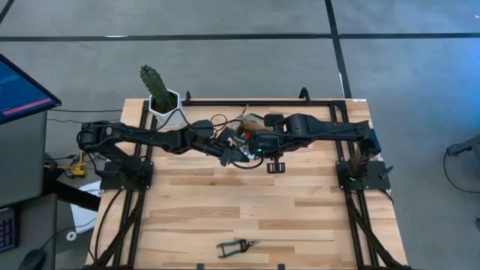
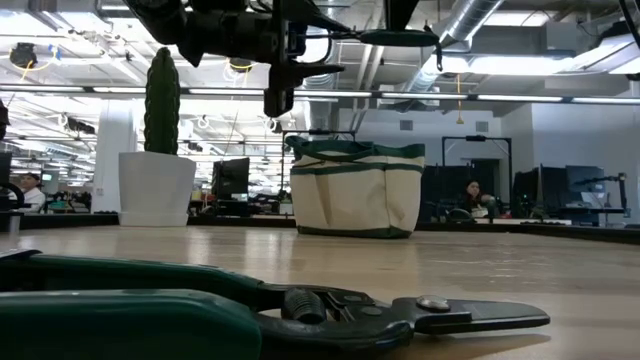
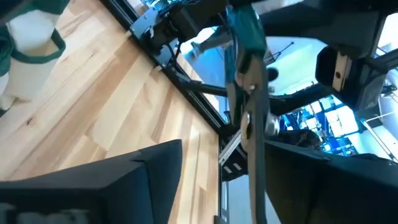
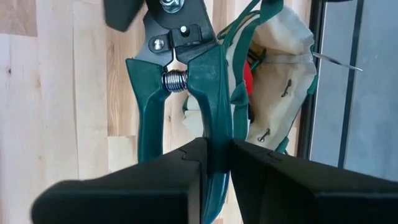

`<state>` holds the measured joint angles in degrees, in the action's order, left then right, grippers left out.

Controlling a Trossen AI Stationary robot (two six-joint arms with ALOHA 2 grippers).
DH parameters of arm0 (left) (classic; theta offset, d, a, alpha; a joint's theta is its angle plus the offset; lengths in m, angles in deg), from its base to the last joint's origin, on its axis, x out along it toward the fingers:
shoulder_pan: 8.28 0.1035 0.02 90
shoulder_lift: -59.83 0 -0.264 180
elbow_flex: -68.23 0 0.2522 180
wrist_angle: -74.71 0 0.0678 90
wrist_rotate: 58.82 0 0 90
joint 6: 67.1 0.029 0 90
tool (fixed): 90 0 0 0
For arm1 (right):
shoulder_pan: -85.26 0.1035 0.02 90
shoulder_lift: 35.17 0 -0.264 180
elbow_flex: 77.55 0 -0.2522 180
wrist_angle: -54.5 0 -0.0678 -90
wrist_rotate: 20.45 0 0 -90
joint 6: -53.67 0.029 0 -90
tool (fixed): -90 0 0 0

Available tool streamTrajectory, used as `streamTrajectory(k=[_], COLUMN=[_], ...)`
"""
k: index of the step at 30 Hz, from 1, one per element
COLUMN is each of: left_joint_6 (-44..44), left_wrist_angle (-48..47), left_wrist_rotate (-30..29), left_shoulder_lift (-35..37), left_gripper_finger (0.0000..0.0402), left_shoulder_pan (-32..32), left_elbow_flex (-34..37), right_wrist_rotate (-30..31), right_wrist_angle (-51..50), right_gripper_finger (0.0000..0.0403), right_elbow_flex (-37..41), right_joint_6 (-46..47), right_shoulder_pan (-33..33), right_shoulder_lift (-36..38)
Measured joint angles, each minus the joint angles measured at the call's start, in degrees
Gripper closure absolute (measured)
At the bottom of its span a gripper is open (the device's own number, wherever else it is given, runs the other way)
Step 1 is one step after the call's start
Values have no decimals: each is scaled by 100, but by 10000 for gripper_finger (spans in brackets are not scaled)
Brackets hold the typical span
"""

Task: Pick & Place Garden tools in Gardening bag
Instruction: Put the shear scissor into the side pocket of the gardening bag

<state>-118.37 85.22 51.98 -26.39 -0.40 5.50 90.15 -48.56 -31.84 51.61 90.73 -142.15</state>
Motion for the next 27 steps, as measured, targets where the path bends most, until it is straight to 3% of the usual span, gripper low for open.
streamTrajectory(k=[27], left_joint_6=[67], left_wrist_angle=[339], left_wrist_rotate=[-129], left_shoulder_lift=[57], left_gripper_finger=[353], left_shoulder_pan=[-2], left_elbow_flex=[-5], right_wrist_rotate=[-124], right_wrist_angle=[-2], right_gripper_finger=[364], right_elbow_flex=[0], right_joint_6=[12], right_shoulder_pan=[12], right_shoulder_lift=[2])
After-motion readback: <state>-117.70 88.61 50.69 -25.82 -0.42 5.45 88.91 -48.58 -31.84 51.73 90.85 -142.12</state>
